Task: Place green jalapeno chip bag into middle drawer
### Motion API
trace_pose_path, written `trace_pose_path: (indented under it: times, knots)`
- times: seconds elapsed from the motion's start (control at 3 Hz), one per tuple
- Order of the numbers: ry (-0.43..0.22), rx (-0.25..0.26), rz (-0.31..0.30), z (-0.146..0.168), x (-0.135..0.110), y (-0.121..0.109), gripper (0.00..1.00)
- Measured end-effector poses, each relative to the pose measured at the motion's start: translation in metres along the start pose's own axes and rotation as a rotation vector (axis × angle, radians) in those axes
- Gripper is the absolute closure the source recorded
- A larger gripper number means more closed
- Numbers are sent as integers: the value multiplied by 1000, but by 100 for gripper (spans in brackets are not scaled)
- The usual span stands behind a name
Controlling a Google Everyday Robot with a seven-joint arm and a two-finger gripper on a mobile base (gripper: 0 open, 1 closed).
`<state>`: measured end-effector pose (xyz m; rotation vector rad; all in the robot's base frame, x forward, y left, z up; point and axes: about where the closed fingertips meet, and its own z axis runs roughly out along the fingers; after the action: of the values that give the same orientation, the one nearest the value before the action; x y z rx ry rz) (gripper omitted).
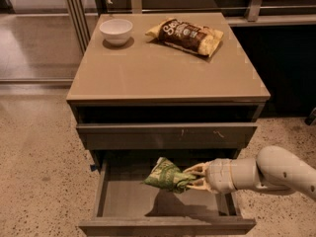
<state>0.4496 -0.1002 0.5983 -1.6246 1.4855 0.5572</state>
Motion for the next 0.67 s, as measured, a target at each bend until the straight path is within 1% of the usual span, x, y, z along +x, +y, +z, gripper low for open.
trace_pose_path:
  times: [0.33,0.67]
  knots:
    - [-34,-30,67,29,45,15,100]
    - [-10,-64,121,48,78,28,100]
